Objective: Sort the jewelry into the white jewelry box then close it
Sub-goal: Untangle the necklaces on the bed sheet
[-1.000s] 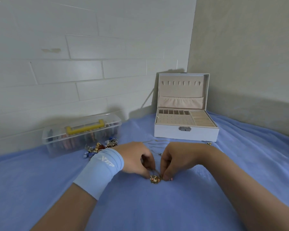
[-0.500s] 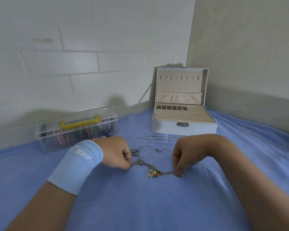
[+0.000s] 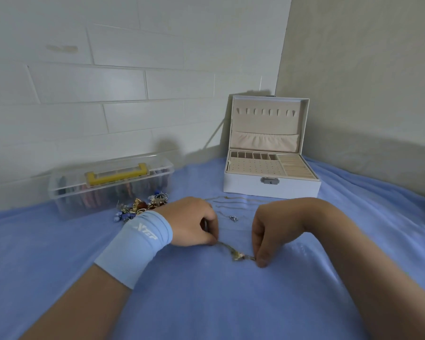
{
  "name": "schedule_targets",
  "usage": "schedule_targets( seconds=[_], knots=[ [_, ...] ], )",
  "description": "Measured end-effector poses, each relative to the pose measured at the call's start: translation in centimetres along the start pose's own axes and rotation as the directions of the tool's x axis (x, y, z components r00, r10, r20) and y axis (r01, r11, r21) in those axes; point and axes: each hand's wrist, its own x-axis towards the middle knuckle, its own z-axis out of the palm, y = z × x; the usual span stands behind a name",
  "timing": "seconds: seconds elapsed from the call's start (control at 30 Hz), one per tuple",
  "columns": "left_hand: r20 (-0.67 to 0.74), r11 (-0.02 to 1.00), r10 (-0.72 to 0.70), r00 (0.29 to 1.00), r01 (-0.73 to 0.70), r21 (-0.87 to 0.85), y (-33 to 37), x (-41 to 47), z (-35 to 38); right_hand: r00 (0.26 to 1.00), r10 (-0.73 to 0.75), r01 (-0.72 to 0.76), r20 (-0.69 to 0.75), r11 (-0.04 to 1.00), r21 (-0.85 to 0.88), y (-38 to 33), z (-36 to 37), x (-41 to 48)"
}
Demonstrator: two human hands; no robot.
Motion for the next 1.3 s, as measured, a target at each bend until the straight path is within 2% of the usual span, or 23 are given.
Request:
schedule_targets(
  seconds=[0.13,0.23,0.3,0.37,0.43,0.57,0.77,0.87,1.03,1.17,1.27,1.3],
  knots=[
    [0.057,0.990,-0.086,0.995,0.092,-0.110,-0.1,-1.1,-1.1,0.997,0.061,-0.060,0.041,0.997,-0.043,0.6,-0.3,-0.6],
    [0.068,0.987,-0.141,0.988,0.145,-0.069,-0.2,-1.5,-1.7,0.997,0.068,-0.066,0.032,0.997,-0.040,0.7,-0.5,-0.8],
    [0.060,0.987,-0.148,0.987,0.152,-0.056,-0.2,-1.7,-1.7,1.000,0.024,-0.024,-0.014,0.999,0.024,0.7,-0.4,-0.7],
    [0.024,0.990,-0.131,0.991,0.132,-0.052,-0.1,-1.6,-1.5,0.998,-0.031,0.037,-0.061,0.994,0.104,0.4,-0.2,-0.3],
    [-0.017,0.995,-0.079,0.997,0.078,-0.057,0.3,-1.2,-1.1,0.996,-0.058,0.065,-0.064,0.991,0.114,0.0,0.1,0.1],
    [0.029,0.999,0.034,0.999,-0.035,0.010,0.9,-0.4,0.3,0.996,-0.054,0.060,-0.065,0.993,0.097,0.1,0.2,0.4],
    [-0.066,0.997,0.005,0.998,-0.010,-0.074,0.7,0.3,0.8,0.986,-0.054,0.094,-0.160,0.962,0.256,1.7,-0.4,0.2],
    [-0.116,0.989,-0.003,0.993,-0.014,-0.147,1.0,0.7,1.3,0.987,-0.054,0.099,-0.153,0.949,0.299,1.9,-0.4,0.4],
    [-0.186,0.994,0.037,0.982,-0.056,-0.097,0.9,0.8,1.7,0.994,0.023,0.000,-0.104,0.977,0.213,2.3,-0.4,0.4],
    [-0.160,0.992,0.113,0.981,-0.120,-0.036,1.3,0.3,1.3,0.990,0.070,-0.057,-0.123,0.993,0.107,2.2,-0.5,0.2],
    [-0.047,0.990,0.144,0.988,-0.144,0.006,1.7,-0.1,1.4,0.955,-0.010,0.045,-0.295,0.993,0.111,1.8,-0.3,0.4],
    [-0.006,0.989,0.145,0.989,-0.145,0.019,1.8,-0.1,1.5,0.949,-0.057,0.100,-0.309,0.987,0.123,1.6,-0.2,0.6]
  ],
)
